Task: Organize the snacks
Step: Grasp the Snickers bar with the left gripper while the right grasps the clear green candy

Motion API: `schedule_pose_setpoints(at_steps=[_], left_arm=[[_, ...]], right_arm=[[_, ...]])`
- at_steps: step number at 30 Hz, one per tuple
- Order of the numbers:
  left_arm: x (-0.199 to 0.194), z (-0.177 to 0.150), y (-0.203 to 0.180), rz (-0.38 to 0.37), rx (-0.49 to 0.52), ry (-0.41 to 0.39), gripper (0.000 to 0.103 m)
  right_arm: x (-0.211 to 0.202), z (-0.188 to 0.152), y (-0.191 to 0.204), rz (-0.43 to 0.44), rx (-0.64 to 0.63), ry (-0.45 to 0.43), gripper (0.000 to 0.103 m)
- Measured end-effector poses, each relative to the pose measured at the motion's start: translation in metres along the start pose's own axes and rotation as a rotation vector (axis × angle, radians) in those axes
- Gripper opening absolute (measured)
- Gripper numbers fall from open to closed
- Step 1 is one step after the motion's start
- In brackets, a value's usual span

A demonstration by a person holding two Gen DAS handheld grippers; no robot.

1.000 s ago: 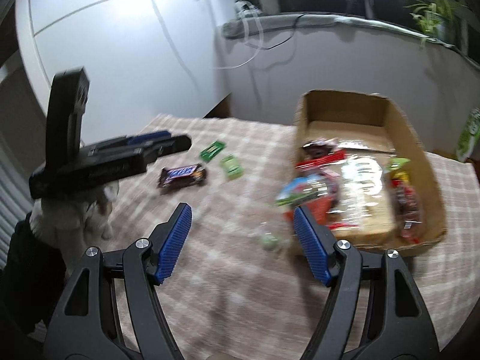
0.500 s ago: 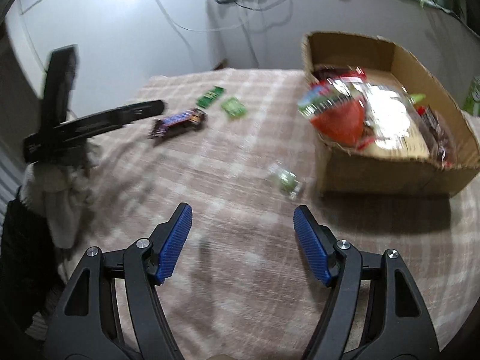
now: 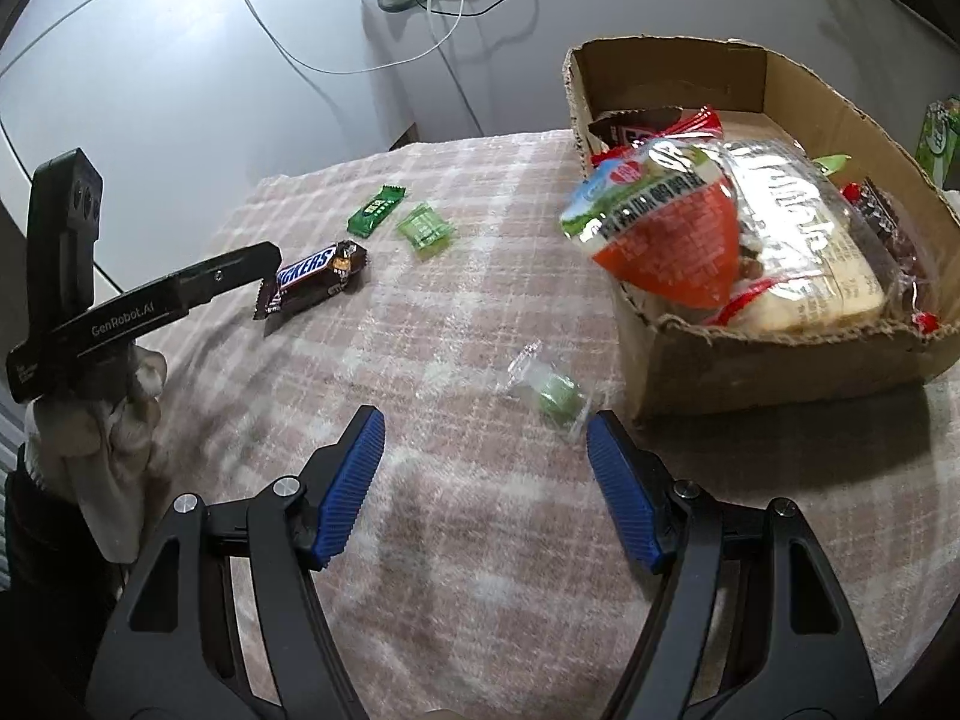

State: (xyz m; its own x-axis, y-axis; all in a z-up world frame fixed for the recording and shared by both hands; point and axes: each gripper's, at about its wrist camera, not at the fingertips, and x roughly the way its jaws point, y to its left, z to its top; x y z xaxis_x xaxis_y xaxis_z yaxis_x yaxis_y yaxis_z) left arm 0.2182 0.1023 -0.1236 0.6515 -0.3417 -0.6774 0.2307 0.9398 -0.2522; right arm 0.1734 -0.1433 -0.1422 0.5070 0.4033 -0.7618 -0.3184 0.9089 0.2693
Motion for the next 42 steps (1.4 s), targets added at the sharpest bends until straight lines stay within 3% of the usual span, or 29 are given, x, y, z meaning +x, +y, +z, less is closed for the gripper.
schedule_pose_setpoints(at_steps=[15, 22, 24, 27, 32, 34, 35, 38, 42], left_arm=[[0.004, -0.004, -0.005, -0.027, 0.042, 0.021, 0.054], [0.014, -0.003, -0.015, 0.012, 0.109, 0.036, 0.055], [0.016, -0.002, -0.018, 0.020, 0.128, 0.036, 0.061], [0.024, -0.001, -0.019, 0.044, 0.146, 0.058, 0.062], [0.033, -0.001, -0.023, 0.068, 0.176, 0.085, 0.062], [0.034, -0.002, -0.024, 0.067, 0.185, 0.089, 0.057], [0.034, -0.003, -0.025, 0.065, 0.189, 0.087, 0.046], [0.035, -0.003, -0.023, 0.068, 0.181, 0.095, 0.031], [0.035, -0.003, -0.022, 0.072, 0.170, 0.094, 0.028]], right_arm=[[0.018, 0.014, 0.017, -0.045, -0.049, 0.002, 0.073], [0.026, 0.019, 0.027, -0.069, -0.090, 0.008, 0.073], [0.028, 0.019, 0.031, -0.078, -0.108, 0.012, 0.073], [0.029, 0.019, 0.033, -0.084, -0.118, 0.016, 0.073], [0.028, 0.017, 0.035, -0.089, -0.126, 0.010, 0.065], [0.028, 0.017, 0.037, -0.098, -0.128, 0.008, 0.064], [0.029, 0.017, 0.038, -0.102, -0.130, 0.006, 0.062], [0.030, 0.017, 0.042, -0.122, -0.144, 0.003, 0.059], [0.034, 0.019, 0.047, -0.153, -0.165, 0.000, 0.053]])
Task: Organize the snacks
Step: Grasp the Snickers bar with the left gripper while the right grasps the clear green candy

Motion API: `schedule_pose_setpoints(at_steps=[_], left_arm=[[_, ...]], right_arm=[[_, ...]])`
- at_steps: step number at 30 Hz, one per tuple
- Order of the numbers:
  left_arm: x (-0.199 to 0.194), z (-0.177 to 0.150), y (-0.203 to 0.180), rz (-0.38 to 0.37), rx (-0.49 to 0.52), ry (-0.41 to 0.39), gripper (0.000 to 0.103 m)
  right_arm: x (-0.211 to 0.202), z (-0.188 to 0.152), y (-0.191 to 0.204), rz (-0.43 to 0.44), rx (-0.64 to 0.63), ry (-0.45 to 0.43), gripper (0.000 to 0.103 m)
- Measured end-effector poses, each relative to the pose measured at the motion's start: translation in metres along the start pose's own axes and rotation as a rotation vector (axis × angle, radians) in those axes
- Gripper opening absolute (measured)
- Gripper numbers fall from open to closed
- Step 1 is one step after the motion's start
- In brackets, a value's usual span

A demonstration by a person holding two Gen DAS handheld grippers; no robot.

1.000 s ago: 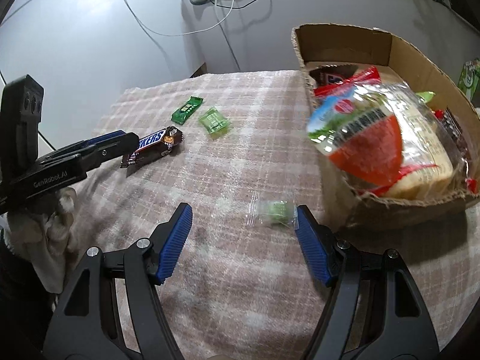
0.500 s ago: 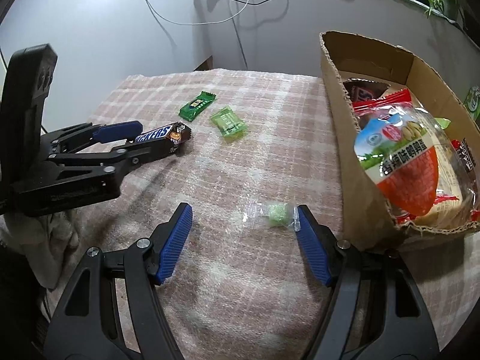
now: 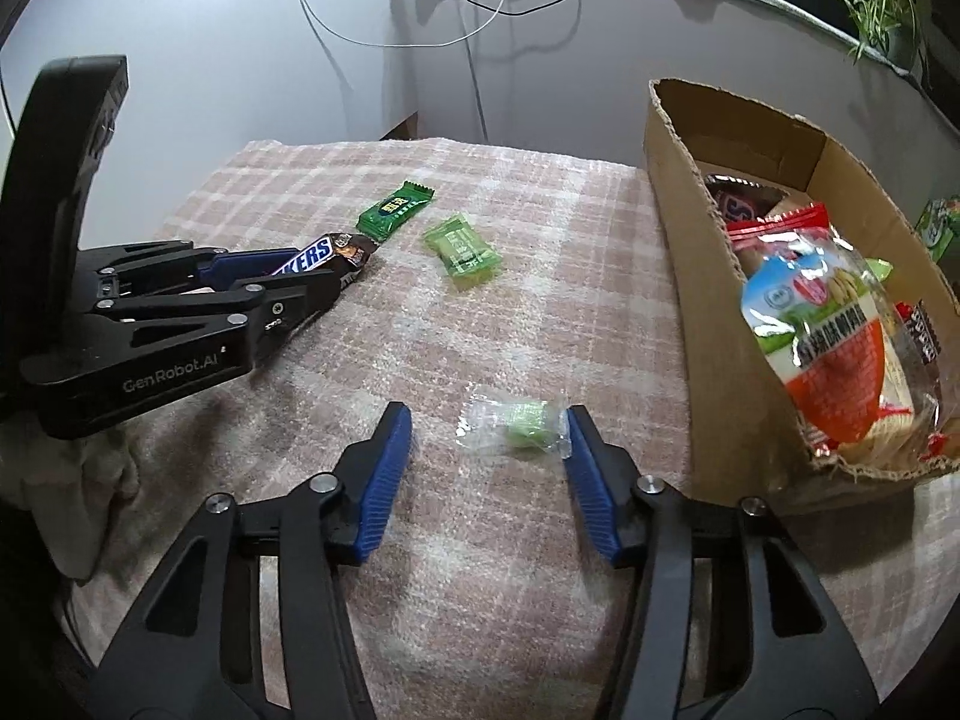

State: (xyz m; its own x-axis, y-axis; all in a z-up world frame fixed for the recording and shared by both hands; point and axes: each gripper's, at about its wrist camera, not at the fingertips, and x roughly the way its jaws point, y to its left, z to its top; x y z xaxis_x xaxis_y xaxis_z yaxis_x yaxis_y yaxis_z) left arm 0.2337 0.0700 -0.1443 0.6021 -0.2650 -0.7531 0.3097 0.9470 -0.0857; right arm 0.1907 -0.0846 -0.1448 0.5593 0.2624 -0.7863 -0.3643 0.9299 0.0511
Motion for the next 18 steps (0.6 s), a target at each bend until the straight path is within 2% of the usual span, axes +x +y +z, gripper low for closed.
schedule_pose_setpoints(at_steps=[3, 6, 18], left_arm=[[-0.001, 0.000, 0.001, 0.000, -0.008, -0.002, 0.027], [-0.002, 0.000, 0.001, 0.001, -0.014, -0.004, 0.027], [-0.013, -0.001, 0.011, -0.006, -0.067, -0.040, 0.027]], right_arm=[[0.001, 0.002, 0.001, -0.019, -0.010, -0.002, 0.037], [0.002, 0.004, 0.002, -0.023, -0.014, -0.008, 0.028], [-0.012, 0.004, 0.001, 0.015, 0.001, -0.062, 0.025]])
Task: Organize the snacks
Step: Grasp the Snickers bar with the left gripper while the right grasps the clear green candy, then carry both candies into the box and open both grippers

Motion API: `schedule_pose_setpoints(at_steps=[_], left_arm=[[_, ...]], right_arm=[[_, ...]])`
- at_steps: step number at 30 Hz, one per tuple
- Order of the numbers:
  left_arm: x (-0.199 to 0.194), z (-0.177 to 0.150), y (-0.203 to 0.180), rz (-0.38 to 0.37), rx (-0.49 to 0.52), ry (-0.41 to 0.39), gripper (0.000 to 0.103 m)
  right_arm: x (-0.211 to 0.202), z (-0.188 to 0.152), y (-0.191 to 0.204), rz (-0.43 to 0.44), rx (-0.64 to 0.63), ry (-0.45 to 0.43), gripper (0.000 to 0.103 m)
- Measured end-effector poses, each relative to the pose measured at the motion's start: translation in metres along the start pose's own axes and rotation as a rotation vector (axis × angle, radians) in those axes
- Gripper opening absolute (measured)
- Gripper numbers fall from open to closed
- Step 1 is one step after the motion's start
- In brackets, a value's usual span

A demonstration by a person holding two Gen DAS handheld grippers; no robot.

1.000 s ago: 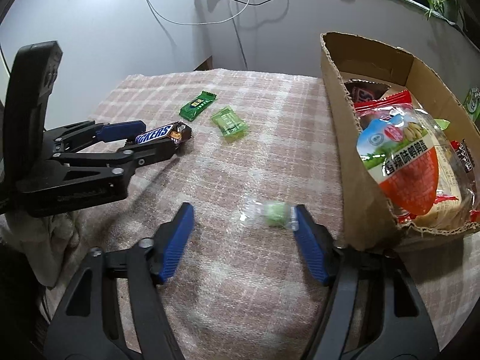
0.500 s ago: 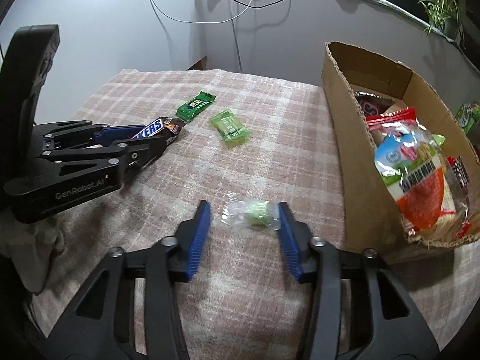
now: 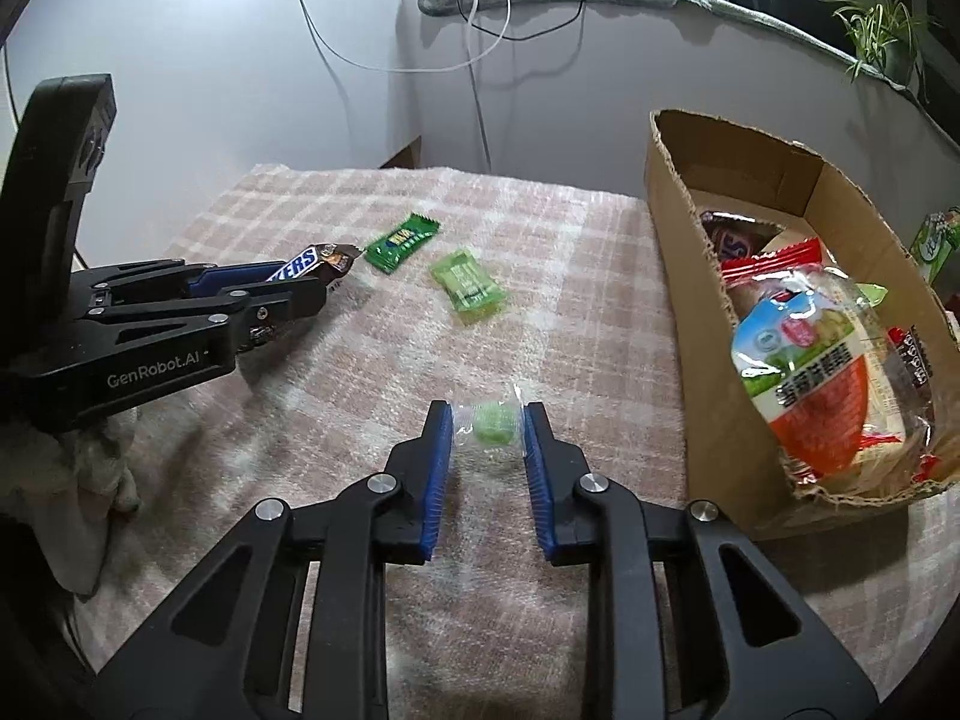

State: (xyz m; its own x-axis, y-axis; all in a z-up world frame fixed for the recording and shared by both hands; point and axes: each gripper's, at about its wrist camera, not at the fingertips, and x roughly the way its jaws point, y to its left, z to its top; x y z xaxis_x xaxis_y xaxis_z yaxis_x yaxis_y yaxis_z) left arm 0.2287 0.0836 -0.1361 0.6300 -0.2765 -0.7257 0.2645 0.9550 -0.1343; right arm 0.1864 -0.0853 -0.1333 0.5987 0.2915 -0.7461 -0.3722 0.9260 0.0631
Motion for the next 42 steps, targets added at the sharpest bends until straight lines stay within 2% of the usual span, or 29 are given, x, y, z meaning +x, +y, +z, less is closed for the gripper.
schedule_pose_setpoints(at_steps=[7, 14, 24, 34, 42], left_arm=[[-0.013, 0.008, -0.005, -0.023, -0.012, -0.037, 0.027], [-0.028, 0.020, -0.020, -0.053, -0.006, -0.081, 0.027], [-0.042, 0.043, -0.060, -0.108, 0.023, -0.139, 0.027], [-0.039, 0.052, -0.115, -0.179, 0.087, -0.151, 0.027], [-0.032, 0.053, -0.149, -0.199, 0.141, -0.153, 0.027]], right_arm=[[-0.019, 0.003, -0.005, 0.027, 0.015, -0.039, 0.025], [-0.058, 0.010, -0.022, 0.042, 0.027, -0.111, 0.025], [-0.099, 0.013, -0.083, -0.049, 0.080, -0.176, 0.025], [-0.103, 0.007, -0.156, -0.140, 0.162, -0.157, 0.025], [-0.095, 0.005, -0.176, -0.136, 0.190, -0.138, 0.025]])
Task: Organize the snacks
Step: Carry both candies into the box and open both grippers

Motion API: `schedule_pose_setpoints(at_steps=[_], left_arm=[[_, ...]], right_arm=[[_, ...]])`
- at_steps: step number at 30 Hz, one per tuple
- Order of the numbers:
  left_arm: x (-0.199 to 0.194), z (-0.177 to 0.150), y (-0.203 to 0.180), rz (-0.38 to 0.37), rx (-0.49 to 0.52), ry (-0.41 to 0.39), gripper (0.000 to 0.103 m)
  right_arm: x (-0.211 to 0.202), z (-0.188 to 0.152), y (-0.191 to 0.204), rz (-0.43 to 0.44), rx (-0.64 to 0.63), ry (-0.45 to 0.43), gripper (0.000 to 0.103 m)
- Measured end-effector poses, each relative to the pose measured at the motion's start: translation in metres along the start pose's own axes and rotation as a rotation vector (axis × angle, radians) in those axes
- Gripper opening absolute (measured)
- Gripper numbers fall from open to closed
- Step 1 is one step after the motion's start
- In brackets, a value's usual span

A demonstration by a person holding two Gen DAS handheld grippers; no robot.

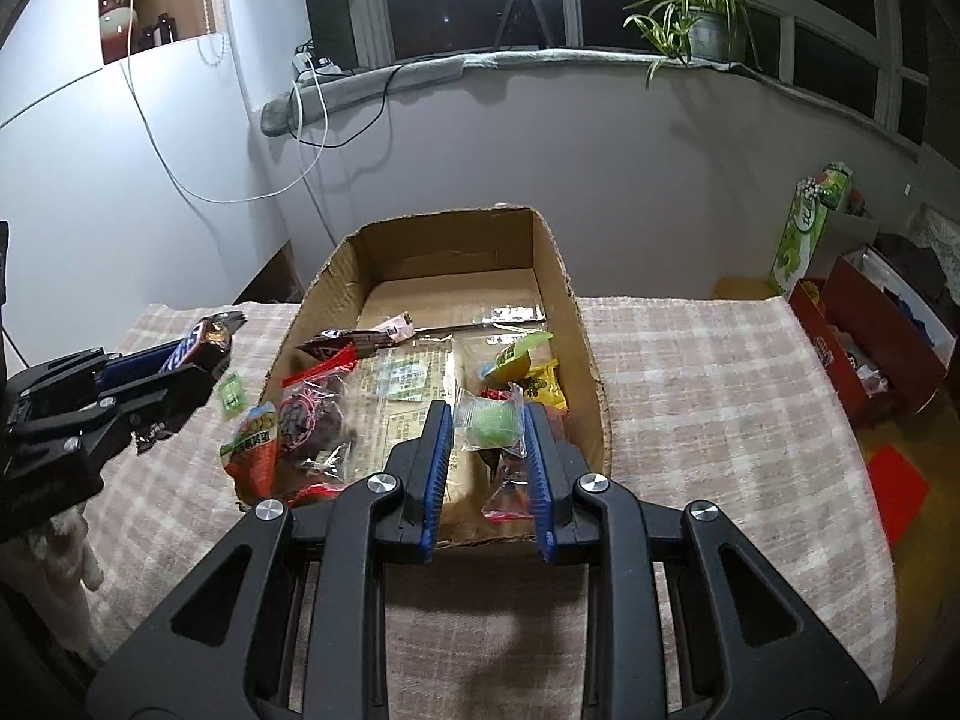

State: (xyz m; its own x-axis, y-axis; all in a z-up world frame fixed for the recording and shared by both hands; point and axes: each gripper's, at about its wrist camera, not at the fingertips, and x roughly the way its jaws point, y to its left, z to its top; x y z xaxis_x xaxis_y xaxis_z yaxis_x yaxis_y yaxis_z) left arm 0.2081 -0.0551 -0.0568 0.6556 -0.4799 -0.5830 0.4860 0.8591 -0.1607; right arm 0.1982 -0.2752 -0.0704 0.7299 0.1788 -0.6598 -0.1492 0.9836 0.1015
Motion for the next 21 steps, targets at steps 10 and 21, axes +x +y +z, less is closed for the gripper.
schedule_pose_setpoints(at_steps=[10, 21], left_arm=[[0.012, 0.008, -0.025, -0.014, 0.042, -0.011, 0.027], [0.018, 0.008, -0.036, -0.002, 0.072, -0.016, 0.050]], right_arm=[[0.008, -0.005, -0.001, 0.012, -0.006, 0.025, 0.026], [0.006, -0.006, 0.003, -0.037, -0.033, 0.008, 0.061]])
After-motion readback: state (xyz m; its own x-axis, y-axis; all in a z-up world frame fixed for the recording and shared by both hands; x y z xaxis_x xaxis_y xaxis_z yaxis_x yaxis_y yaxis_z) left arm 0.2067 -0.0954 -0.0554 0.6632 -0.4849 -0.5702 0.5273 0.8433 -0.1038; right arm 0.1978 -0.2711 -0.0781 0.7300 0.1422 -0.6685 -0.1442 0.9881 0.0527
